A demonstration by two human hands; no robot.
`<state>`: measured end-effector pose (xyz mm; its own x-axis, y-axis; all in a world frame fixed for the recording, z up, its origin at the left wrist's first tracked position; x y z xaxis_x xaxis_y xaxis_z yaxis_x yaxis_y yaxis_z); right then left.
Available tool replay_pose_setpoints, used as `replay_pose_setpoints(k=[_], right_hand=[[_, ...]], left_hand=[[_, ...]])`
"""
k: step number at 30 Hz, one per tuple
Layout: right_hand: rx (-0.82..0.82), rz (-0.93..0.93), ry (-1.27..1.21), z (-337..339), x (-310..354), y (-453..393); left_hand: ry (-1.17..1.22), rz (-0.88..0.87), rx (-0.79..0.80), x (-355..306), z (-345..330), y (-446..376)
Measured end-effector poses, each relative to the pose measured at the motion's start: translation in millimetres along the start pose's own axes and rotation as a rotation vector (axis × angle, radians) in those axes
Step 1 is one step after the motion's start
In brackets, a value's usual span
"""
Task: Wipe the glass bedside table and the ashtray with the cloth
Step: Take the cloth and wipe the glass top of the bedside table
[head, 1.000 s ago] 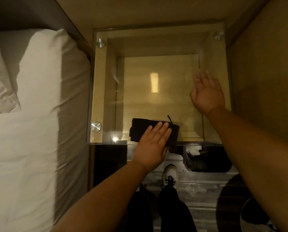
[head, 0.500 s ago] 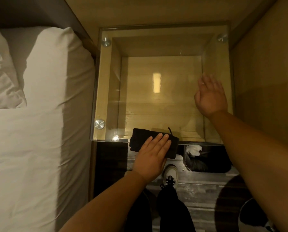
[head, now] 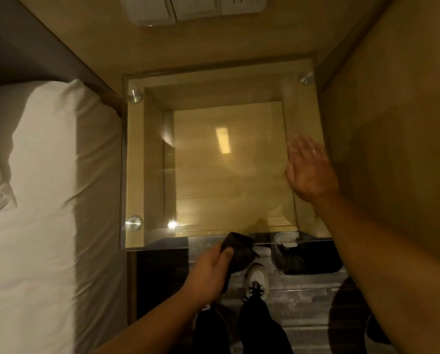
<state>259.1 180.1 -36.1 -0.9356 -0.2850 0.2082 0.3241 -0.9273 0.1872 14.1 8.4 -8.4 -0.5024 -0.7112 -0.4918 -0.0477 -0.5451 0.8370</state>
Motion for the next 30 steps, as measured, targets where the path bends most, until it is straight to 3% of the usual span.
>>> replay_pose_setpoints(k=[2,6,8,12,15,17,19,25,30], right_hand=[[-0.008,-0.02,-0.011,1.6,-1.6,-0.2],[0.006,-0.034,-0.015,1.6,-3.0,-0.5],[-0.004,-0.026,-0.014,1.8,-3.0,-1.3],[-0.017,-0.023,0.012,-0.7,-5.6,-3.8],[-0.041,-0.013,0.013,-4.3,-8.2,-4.4],[-0.07,-0.006,0.001,-4.3,-9.5,-4.7],[-0.093,0.008,0.006,-4.2,-9.8,-5.2],[-0.084,0.007,0.011,-4.4,-10.6,-4.9],[-0.048,-0.002,0.023,-4.7,-10.3,-4.9]], left_hand=[[0.301,0.14,0.056,-13.3,10.0,-10.3],[0.509,0.021,-0.05,-103.2,45.3,-42.2],[0.409,-0.177,-0.201,-173.8,69.0,-60.3],[-0.078,-0.582,-0.574,-302.1,98.6,-117.9],[-0.498,-0.628,-0.552,-356.4,83.9,-191.6],[-0.832,-0.586,-0.465,-357.1,59.9,-233.4],[-1.015,-0.591,-0.501,-346.5,47.5,-253.6],[-1.044,-0.656,-0.51,-330.5,45.3,-241.5],[-1.038,-0.681,-0.461,-274.4,24.5,-198.9]])
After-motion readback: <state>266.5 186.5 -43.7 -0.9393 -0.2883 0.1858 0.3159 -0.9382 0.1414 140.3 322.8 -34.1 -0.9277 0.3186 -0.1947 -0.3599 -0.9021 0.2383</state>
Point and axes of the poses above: each hand's wrist, its own y-axis away from the middle knuckle, its own z-axis out of the back of the hand, x = y × z, the point moved 7 cm from there along -y, towards the middle knuckle, and after that the axes turned 12 degrees about z, right-handed, at the moved point
